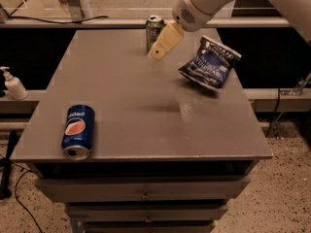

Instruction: Move green can near pepsi can

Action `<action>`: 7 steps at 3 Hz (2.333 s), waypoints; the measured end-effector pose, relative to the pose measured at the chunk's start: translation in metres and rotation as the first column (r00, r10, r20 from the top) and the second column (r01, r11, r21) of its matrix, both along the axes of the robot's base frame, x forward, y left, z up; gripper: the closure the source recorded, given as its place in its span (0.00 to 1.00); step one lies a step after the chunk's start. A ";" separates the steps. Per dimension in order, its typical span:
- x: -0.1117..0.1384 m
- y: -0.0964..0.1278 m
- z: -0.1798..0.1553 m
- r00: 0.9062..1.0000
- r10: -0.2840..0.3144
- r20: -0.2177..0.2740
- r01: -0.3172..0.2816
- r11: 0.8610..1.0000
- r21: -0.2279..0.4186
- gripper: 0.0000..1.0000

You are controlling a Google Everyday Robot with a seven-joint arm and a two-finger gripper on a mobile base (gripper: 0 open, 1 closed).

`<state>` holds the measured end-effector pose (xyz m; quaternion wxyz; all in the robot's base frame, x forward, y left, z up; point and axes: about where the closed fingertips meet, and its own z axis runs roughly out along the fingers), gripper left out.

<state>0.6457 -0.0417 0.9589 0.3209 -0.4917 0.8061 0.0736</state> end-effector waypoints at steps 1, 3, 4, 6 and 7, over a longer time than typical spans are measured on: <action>-0.001 0.000 0.000 1.000 0.004 0.000 -0.004 1.000 -0.003 0.00; 0.033 -0.010 -0.021 0.995 -0.063 0.072 0.057 0.995 0.082 0.00; 0.071 -0.015 -0.037 0.986 -0.121 0.114 0.099 0.978 0.183 0.00; 0.146 -0.004 -0.059 0.963 -0.177 0.203 0.080 0.908 0.411 0.00; 0.174 0.015 -0.066 0.961 -0.181 0.210 0.054 0.866 0.497 0.00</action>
Offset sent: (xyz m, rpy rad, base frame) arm 0.0204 -0.0133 -0.0195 0.0675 -0.0808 -0.0650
